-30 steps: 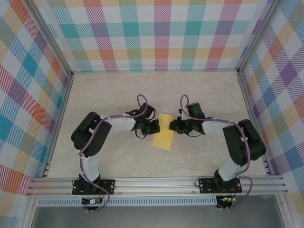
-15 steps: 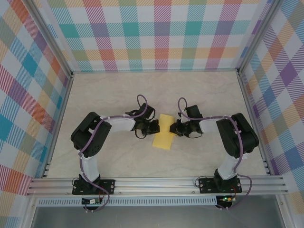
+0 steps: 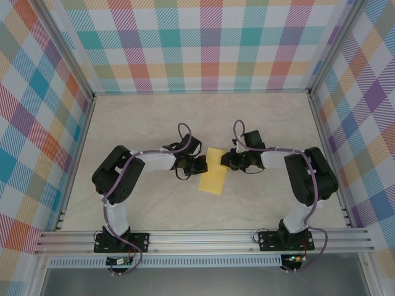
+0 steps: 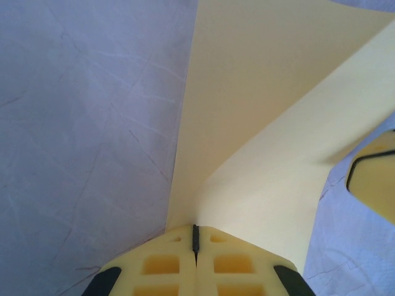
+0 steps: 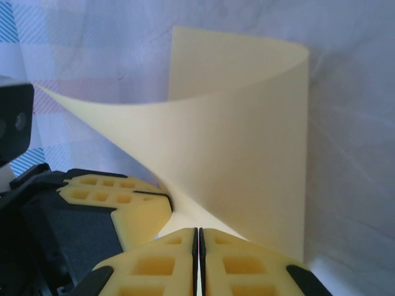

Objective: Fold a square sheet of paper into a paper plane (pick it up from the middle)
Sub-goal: Fold the square sheet of paper in half at the center of the table.

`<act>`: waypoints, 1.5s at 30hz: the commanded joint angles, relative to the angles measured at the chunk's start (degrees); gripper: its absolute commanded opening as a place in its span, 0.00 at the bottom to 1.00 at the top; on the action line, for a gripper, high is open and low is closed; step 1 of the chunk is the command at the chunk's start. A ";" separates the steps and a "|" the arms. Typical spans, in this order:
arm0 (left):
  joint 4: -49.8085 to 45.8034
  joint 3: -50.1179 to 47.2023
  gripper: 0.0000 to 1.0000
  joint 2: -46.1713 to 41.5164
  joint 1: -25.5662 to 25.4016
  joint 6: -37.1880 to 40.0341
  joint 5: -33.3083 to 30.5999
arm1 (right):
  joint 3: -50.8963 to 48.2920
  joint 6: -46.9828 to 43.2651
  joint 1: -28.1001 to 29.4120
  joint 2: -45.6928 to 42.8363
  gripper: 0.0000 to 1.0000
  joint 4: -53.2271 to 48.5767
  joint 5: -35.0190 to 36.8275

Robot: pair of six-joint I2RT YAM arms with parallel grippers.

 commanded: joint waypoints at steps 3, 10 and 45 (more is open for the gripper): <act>-7.05 -3.12 0.00 1.26 -0.81 1.25 -2.54 | 1.44 -1.95 -0.69 3.58 0.12 -0.05 -1.72; -7.29 -2.96 0.00 1.44 -0.81 1.51 -2.64 | 1.83 -3.02 -0.66 5.94 0.12 -3.03 1.05; -7.52 -3.43 0.00 1.36 -0.81 1.44 -2.74 | 12.37 -6.57 -3.32 5.82 0.13 -12.10 0.11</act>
